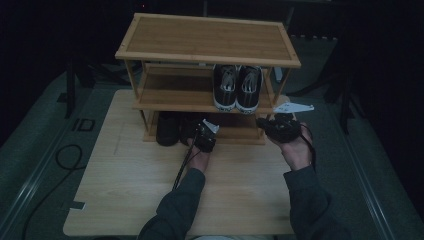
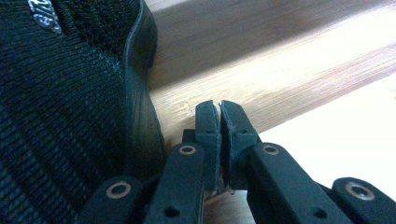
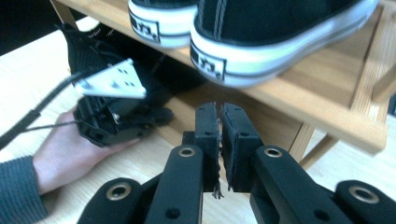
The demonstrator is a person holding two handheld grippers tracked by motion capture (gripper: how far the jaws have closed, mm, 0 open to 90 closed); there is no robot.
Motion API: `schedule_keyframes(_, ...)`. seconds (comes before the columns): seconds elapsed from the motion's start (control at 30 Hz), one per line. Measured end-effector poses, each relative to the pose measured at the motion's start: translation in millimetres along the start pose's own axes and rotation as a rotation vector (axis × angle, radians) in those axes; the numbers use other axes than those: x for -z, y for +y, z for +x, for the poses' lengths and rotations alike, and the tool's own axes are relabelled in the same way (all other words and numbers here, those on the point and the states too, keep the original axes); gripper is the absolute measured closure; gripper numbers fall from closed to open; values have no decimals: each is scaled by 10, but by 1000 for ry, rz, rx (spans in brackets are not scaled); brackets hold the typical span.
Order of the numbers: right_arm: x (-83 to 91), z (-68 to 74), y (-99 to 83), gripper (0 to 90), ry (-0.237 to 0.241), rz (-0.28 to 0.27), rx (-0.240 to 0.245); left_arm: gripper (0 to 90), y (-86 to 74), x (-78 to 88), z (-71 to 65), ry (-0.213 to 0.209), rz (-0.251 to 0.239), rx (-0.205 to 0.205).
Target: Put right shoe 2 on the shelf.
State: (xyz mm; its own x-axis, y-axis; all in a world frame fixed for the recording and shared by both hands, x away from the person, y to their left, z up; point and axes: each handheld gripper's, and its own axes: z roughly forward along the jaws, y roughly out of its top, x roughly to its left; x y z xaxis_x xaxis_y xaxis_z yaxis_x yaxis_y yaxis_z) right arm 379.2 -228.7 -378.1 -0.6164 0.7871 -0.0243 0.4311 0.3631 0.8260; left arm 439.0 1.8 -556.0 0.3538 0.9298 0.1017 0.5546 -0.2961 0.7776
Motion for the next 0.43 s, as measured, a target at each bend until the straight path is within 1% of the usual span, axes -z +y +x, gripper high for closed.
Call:
schedule_keyframes(0.03,-5,-7,-19,852,0,2,-3,860,-5,15,1,-10,-4,2)
schedule_keyframes(0.1,-18,-31,-87,852,1,11,-15,856,-10,45,-5,-15,-16,1)
schedule_keyframes(0.13,-18,-31,-87,852,1,11,-15,855,-10,45,-5,-15,-16,1)
schedule_keyframes(0.17,-20,-44,-118,852,1,15,-23,851,-5,69,-7,-25,-24,5)
schedule_keyframes(0.2,-20,-44,-118,852,1,15,-23,850,-5,69,-7,-25,-24,5)
schedule_keyframes(0.23,-20,-58,-144,853,1,20,-29,849,1,95,-5,-36,-29,5)
schedule_keyframes(0.3,-21,-68,-169,853,0,23,-34,846,0,108,-3,-42,-33,4)
schedule_keyframes(0.43,-29,-84,-199,853,-1,27,-40,839,-7,124,9,-51,-37,8)
